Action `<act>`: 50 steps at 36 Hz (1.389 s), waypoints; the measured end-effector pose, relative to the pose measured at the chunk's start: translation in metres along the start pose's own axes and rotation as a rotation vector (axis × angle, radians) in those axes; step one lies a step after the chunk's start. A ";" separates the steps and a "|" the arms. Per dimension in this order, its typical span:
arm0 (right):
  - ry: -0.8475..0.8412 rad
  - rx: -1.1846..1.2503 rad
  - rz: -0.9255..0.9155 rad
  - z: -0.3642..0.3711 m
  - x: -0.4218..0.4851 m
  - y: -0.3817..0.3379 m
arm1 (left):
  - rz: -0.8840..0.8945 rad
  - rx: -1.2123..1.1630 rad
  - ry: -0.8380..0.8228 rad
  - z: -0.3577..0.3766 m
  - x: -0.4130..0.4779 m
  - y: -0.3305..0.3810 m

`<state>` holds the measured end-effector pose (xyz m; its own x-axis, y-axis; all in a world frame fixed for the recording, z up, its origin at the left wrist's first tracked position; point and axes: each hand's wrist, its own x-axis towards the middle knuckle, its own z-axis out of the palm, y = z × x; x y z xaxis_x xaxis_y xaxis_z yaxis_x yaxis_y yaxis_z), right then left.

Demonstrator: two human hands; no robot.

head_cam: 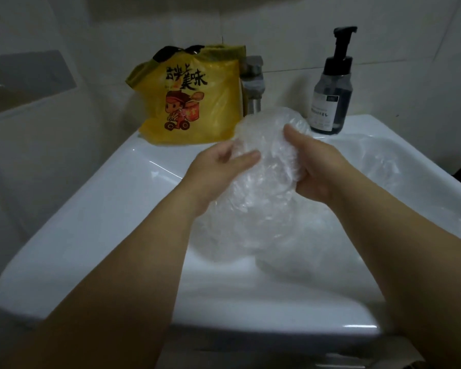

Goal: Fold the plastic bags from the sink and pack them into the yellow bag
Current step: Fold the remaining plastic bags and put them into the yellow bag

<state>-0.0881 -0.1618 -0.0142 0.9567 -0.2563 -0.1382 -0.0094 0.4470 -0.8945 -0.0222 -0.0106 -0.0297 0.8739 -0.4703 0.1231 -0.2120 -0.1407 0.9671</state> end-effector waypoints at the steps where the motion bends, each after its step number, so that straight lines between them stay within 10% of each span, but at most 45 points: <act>1: -0.034 0.009 0.009 0.000 0.000 0.000 | 0.003 0.026 -0.007 0.001 0.000 -0.001; 11: 0.244 -0.151 -0.113 -0.007 0.012 0.003 | -0.009 0.002 0.280 -0.007 0.005 -0.004; 20: -0.049 -0.716 -0.191 0.011 0.001 0.023 | 0.015 -0.118 0.217 -0.004 0.001 0.009; 25: -0.026 -0.524 -0.228 0.013 0.002 0.020 | -0.022 -0.251 -0.040 0.000 -0.003 0.013; 44: 0.291 -0.201 -0.135 0.007 0.009 0.010 | -0.086 -0.387 -0.005 -0.016 0.012 -0.001; 50: 0.100 -0.251 -0.120 0.017 0.002 0.009 | -0.066 -0.475 -0.038 -0.007 0.007 0.003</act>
<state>-0.0811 -0.1440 -0.0159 0.9219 -0.3834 -0.0547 0.0190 0.1858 -0.9824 -0.0141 -0.0081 -0.0248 0.8600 -0.5070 0.0581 0.0751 0.2383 0.9683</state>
